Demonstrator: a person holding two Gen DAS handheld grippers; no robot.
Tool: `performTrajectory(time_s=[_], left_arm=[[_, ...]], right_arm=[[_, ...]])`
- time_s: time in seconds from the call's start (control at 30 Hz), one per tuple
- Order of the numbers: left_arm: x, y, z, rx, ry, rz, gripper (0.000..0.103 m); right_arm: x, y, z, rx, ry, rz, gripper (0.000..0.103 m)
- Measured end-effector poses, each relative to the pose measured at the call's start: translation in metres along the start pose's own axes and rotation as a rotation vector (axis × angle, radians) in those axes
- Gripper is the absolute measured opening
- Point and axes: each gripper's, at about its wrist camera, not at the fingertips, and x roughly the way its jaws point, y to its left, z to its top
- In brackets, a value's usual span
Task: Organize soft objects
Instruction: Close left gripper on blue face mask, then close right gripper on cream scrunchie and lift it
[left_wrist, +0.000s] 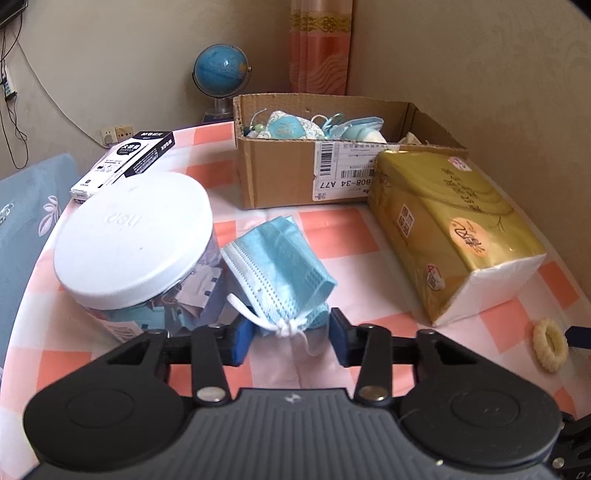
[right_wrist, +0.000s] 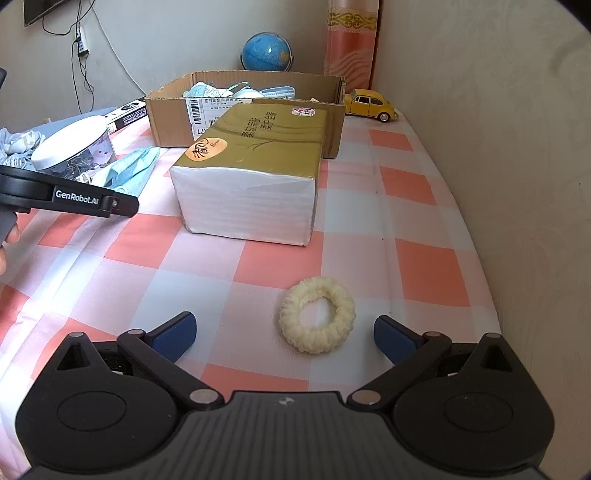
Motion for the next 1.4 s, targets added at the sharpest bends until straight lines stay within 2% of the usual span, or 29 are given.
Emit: performTrajectory(time_s=[0.17, 0.37, 0.4, 0.47, 0.5, 0.53, 0.6, 1.07, 1.4], left_arm=[[-0.008, 0.001, -0.004, 0.030, 0.010, -0.034, 0.035], [-0.030, -0.005, -0.022, 0.144, 0.049, -0.116, 0.037], [-0.034, -0.007, -0.026, 0.162, 0.057, -0.115, 0.040], [-0.040, -0.008, -0.032, 0.183, 0.062, -0.106, 0.054], [-0.042, -0.008, -0.034, 0.188, 0.059, -0.099, 0.064], [-0.043, -0.009, -0.035, 0.189, 0.053, -0.089, 0.069], [-0.041, -0.008, -0.035, 0.172, 0.054, -0.076, 0.072], [-0.018, -0.009, -0.019, 0.072, 0.043, -0.057, 0.073], [-0.017, -0.001, -0.014, 0.039, 0.045, -0.048, 0.072]], right_arm=[[-0.001, 0.000, 0.000, 0.000, -0.003, 0.000, 0.103], [-0.001, 0.000, 0.000, -0.001, -0.004, 0.001, 0.103], [-0.001, 0.000, 0.000, -0.001, -0.004, 0.001, 0.103], [-0.001, 0.000, 0.000, -0.001, -0.005, 0.001, 0.103], [-0.002, 0.000, 0.000, 0.000, -0.006, 0.001, 0.103], [-0.002, 0.000, 0.000, -0.001, -0.005, 0.001, 0.103], [-0.001, 0.000, 0.000, -0.001, -0.005, 0.001, 0.103], [0.001, -0.001, 0.003, -0.030, 0.004, 0.028, 0.103], [-0.001, -0.005, 0.012, -0.008, 0.001, 0.001, 0.074]])
